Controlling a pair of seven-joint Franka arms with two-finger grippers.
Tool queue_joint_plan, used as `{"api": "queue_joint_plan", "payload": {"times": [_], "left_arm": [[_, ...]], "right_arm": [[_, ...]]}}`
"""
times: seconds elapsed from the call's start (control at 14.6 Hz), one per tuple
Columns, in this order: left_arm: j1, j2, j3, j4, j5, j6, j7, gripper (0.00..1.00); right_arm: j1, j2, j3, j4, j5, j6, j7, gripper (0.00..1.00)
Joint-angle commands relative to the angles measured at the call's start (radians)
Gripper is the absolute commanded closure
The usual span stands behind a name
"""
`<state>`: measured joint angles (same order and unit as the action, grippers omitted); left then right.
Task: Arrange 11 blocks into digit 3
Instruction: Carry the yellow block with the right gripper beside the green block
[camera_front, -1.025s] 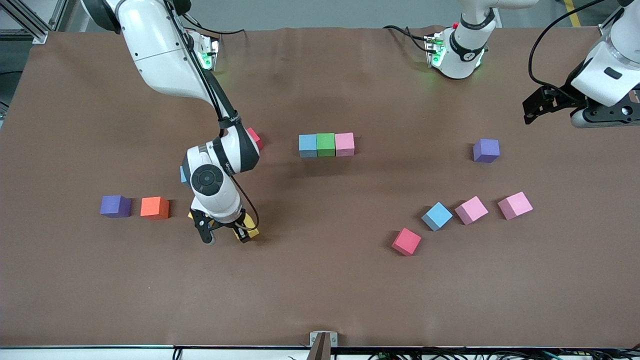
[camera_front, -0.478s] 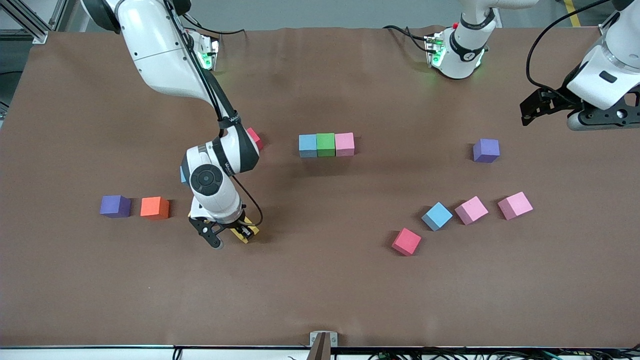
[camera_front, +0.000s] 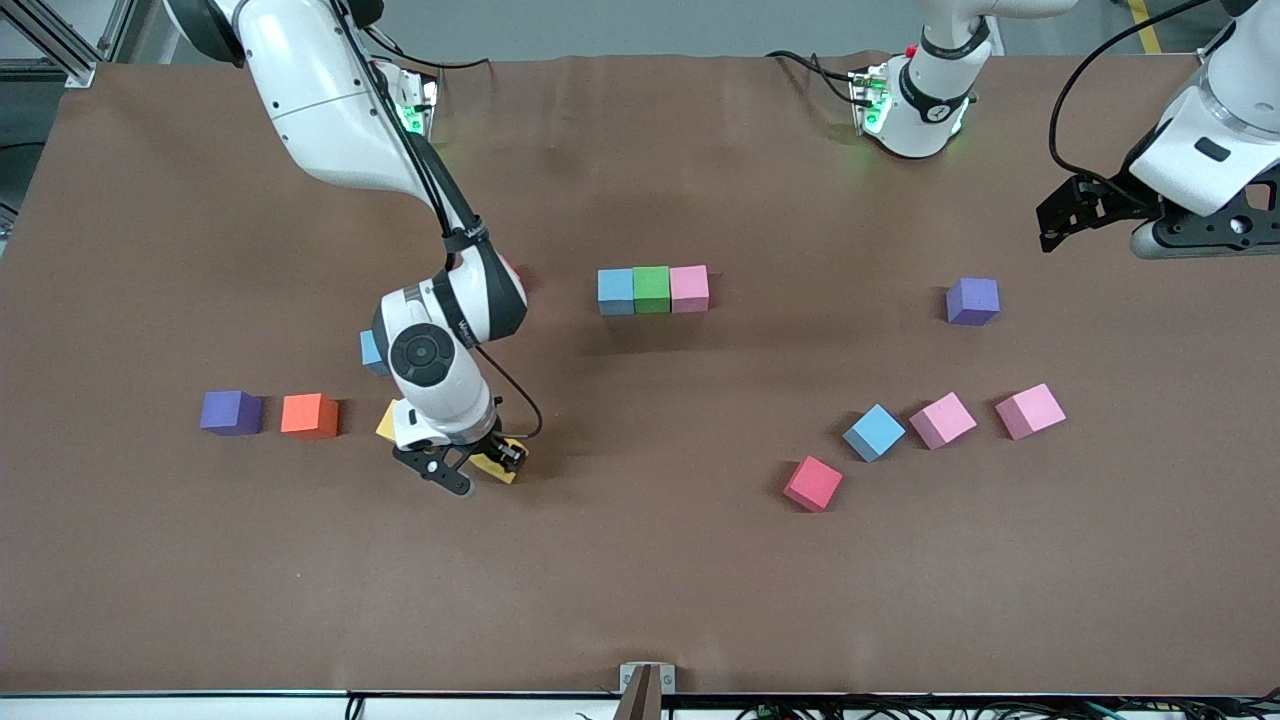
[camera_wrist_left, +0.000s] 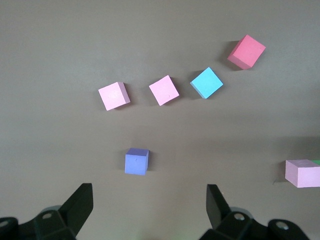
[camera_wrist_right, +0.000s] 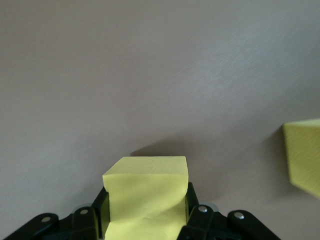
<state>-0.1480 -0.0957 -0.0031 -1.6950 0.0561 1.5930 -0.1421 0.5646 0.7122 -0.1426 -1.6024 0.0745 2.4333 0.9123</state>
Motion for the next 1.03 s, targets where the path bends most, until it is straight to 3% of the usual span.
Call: {"api": "queue_joint_plan", "payload": {"times": [0.0, 0.27, 0.48, 0.68, 0.96], "left_arm": [[-0.002, 0.016, 0.002, 0.017, -0.013, 0.001, 0.012, 0.00], [-0.007, 0.011, -0.011, 0.020, -0.013, 0.004, 0.012, 0.00], [-0.007, -0.006, -0.021, 0.011, -0.013, -0.028, 0.009, 0.00], [-0.001, -0.010, -0.035, 0.009, -0.013, -0.031, 0.006, 0.00], [0.002, -0.016, -0.035, -0.006, -0.013, -0.031, 0.004, 0.00]], "right_arm": [[0.004, -0.020, 0.029, 0.013, 0.021, -0.010, -0.013, 0.47], [0.026, -0.019, 0.075, 0.044, 0.019, -0.013, -0.021, 0.47], [0.032, -0.017, 0.121, 0.052, 0.021, -0.069, -0.142, 0.47], [0.069, -0.019, 0.123, 0.052, 0.019, -0.140, -0.303, 0.47], [0.138, -0.040, 0.123, 0.049, 0.028, -0.183, -0.306, 0.47]]}}
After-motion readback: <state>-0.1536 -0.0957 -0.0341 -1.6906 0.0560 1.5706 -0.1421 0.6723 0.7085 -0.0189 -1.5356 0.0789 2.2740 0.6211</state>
